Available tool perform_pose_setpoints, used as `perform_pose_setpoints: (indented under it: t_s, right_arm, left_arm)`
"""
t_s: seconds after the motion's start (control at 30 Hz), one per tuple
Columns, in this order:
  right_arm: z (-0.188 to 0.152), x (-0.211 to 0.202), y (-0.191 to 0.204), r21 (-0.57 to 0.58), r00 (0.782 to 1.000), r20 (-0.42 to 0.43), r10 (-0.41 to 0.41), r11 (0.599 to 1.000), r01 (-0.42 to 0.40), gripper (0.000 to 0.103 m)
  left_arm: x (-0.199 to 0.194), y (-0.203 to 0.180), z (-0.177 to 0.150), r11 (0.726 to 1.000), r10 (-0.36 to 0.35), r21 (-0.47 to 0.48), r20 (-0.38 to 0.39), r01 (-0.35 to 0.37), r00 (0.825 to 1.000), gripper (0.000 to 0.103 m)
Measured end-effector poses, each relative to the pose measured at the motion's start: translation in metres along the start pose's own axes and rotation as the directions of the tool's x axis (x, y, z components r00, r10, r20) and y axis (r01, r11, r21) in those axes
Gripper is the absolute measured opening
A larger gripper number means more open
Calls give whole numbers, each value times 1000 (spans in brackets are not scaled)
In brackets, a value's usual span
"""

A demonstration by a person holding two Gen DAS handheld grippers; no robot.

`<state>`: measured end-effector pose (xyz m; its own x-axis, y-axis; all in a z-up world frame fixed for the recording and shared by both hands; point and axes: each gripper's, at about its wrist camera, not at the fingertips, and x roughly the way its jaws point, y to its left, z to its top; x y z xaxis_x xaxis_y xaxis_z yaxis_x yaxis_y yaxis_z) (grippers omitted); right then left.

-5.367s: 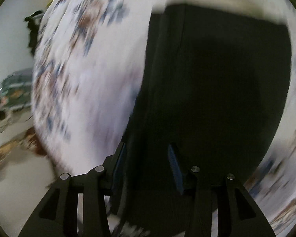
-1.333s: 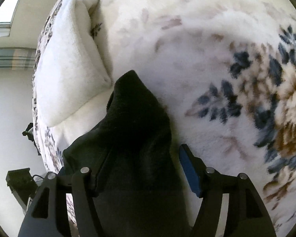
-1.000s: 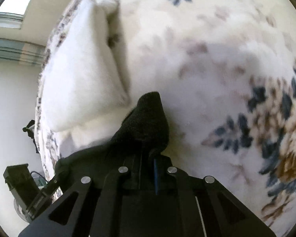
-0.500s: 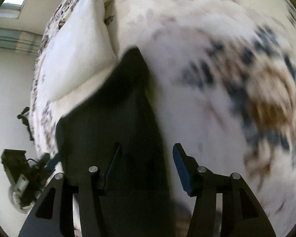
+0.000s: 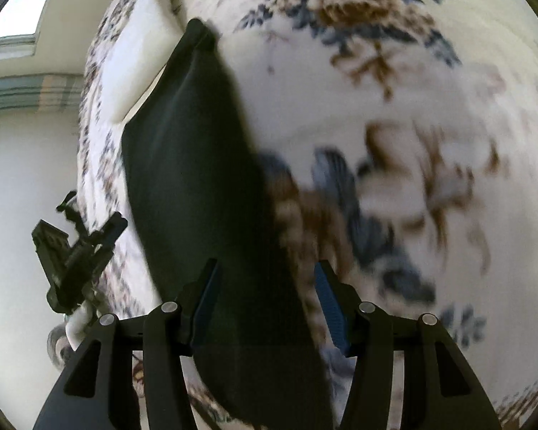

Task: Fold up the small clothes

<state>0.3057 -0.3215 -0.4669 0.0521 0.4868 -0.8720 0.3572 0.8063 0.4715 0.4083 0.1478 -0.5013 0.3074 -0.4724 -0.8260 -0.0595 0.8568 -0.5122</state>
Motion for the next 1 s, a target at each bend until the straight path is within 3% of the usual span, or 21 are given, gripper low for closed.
perform_pose_setpoints:
  t_s: [0.03, 0.2, 0.37, 0.47, 0.63, 0.67, 0.73, 0.93, 0.97, 1.0]
  right_arm:
    - [-16, -2, -5, 1, 1000, -17, 10, 1000, -9, 64]
    - [-98, 6, -38, 5, 991, -136, 7, 1000, -6, 65]
    - [-185, 43, -78, 78, 962, -271, 32, 997, -11, 65]
    - [-225, 70, -94, 120, 946, -320, 61, 992, -24, 65]
    - [-257, 116, -96, 166, 929, -352, 112, 985, -56, 65]
    - [-261, 123, -95, 167, 928, -355, 111, 984, -54, 65]
    - [-266, 138, -94, 177, 927, -355, 120, 982, -60, 65]
    - [-287, 162, -76, 192, 922, -335, 193, 972, -133, 65]
    - [-289, 164, -72, 182, 922, -336, 190, 974, -135, 60]
    - [-293, 166, -69, 176, 923, -332, 195, 974, -143, 51]
  left_arm:
    - [-14, -1, -16, 1000, -6, 4, 4, 6, 1000, 65]
    - [-66, 22, -127, 999, 31, -34, -73, -33, 997, 65]
    - [-65, 54, -220, 989, 81, -105, -193, -103, 978, 65]
    - [-52, 75, -264, 985, 61, -143, -257, -101, 965, 65]
    - [-26, 86, -298, 984, -17, -175, -311, -40, 950, 65]
    - [-24, 85, -299, 985, -21, -171, -311, -34, 950, 69]
    - [-19, 83, -299, 986, -47, -167, -292, -2, 955, 78]
    - [-19, 79, -301, 980, -99, -190, -241, 53, 965, 79]
    - [-20, 77, -303, 981, -93, -187, -232, 49, 968, 69]
    - [-21, 75, -304, 983, -88, -179, -231, 47, 969, 37]
